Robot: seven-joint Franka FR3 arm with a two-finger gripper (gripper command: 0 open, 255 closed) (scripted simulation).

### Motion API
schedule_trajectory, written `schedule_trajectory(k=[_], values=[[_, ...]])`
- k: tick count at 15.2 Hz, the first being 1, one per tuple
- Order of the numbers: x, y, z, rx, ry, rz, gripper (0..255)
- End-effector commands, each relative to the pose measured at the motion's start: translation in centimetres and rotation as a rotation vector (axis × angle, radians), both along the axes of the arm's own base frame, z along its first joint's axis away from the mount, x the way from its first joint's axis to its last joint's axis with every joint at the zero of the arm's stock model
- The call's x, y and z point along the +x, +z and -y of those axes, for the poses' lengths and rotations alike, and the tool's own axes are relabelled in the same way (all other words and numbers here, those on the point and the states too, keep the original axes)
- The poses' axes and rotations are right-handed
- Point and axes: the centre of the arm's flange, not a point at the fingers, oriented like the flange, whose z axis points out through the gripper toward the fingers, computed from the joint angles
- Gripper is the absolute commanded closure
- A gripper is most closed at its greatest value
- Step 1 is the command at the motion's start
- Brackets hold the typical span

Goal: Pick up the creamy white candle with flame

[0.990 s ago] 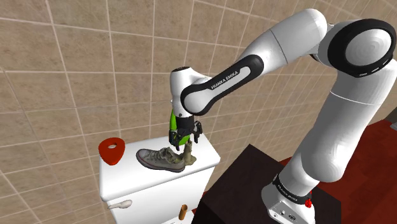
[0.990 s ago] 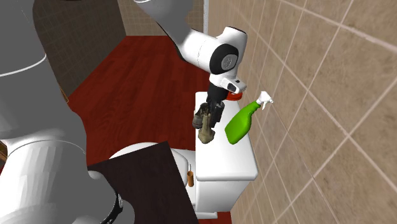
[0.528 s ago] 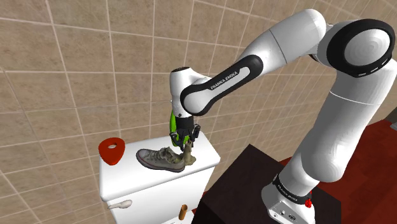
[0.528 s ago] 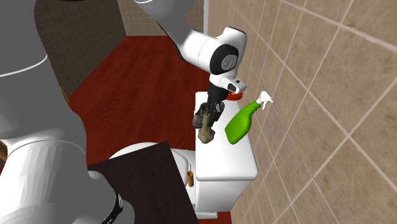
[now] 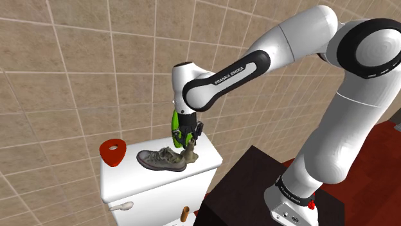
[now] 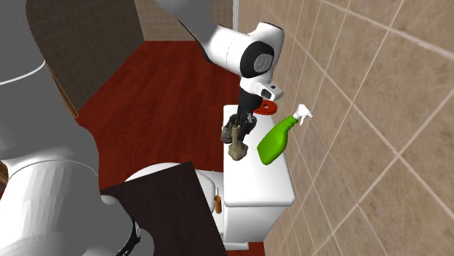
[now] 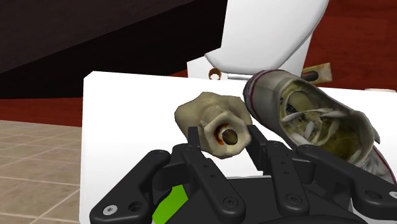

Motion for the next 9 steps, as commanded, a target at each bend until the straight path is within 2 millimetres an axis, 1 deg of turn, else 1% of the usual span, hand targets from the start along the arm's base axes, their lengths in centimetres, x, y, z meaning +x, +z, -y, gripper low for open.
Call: schedule_trajectory(k=[1,9], values=[[-0.1,1.1,0.0,0.000,0.000,0.000,255],[-0.1,5.3,0.0,0.000,0.000,0.000,255]])
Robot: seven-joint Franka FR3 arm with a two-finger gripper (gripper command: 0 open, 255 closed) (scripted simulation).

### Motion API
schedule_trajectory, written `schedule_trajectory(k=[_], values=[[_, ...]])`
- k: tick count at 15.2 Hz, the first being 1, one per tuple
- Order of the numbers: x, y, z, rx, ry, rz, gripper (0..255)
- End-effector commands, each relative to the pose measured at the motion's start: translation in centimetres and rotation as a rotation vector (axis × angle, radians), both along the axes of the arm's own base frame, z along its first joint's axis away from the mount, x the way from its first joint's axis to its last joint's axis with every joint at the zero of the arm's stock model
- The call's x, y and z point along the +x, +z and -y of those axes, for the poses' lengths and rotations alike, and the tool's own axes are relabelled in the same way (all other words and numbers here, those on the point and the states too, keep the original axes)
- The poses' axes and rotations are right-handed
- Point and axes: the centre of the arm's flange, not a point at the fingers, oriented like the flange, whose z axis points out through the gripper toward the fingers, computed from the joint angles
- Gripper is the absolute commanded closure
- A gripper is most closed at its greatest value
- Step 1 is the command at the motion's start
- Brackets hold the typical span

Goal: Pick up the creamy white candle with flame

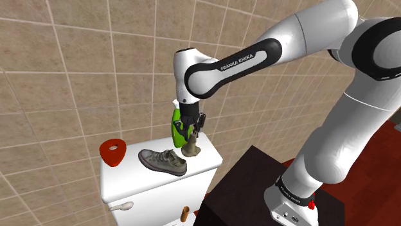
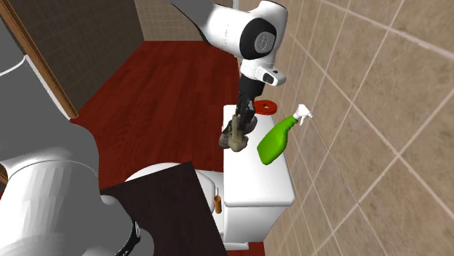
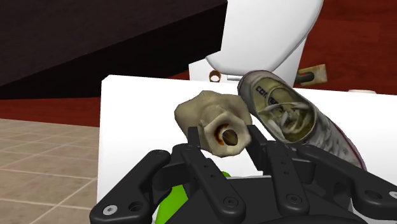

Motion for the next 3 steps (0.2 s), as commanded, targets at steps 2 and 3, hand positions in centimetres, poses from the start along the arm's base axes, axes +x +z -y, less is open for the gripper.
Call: schedule_trajectory(k=[2,3], values=[[0.04,1.22,-0.01,0.000,0.000,0.000,255],[0.04,1.21,-0.01,0.000,0.000,0.000,255]])
